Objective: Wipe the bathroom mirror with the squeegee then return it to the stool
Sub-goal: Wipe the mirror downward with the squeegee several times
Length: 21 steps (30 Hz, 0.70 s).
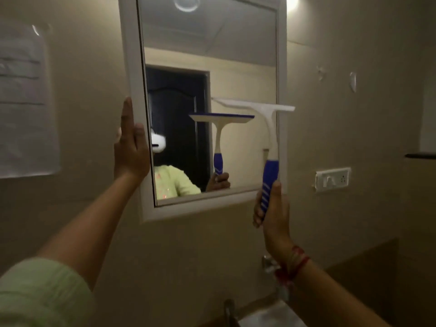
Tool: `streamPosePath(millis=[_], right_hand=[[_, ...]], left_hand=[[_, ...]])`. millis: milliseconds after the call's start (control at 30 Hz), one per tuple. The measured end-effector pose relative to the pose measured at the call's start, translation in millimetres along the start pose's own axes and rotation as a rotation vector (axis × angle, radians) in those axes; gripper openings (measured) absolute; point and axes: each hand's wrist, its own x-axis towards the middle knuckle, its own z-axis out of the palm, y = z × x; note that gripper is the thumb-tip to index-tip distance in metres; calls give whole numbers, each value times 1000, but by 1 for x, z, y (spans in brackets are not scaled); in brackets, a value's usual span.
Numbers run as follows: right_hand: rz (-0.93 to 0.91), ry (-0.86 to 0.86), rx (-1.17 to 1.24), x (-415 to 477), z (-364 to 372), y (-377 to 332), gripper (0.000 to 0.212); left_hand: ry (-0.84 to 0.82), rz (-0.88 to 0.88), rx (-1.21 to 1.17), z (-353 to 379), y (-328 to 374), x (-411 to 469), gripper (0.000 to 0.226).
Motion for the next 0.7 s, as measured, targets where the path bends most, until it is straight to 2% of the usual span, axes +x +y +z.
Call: streamPosePath(millis=[267,700], right_hand=[[-114,6,-90,114,36,-110,46],[-63,-37,-38,164,60,-148,48]], left_hand=[[-6,44,-4,-1,-2,0,48],[-35,46,-10,-4,1,1,49]])
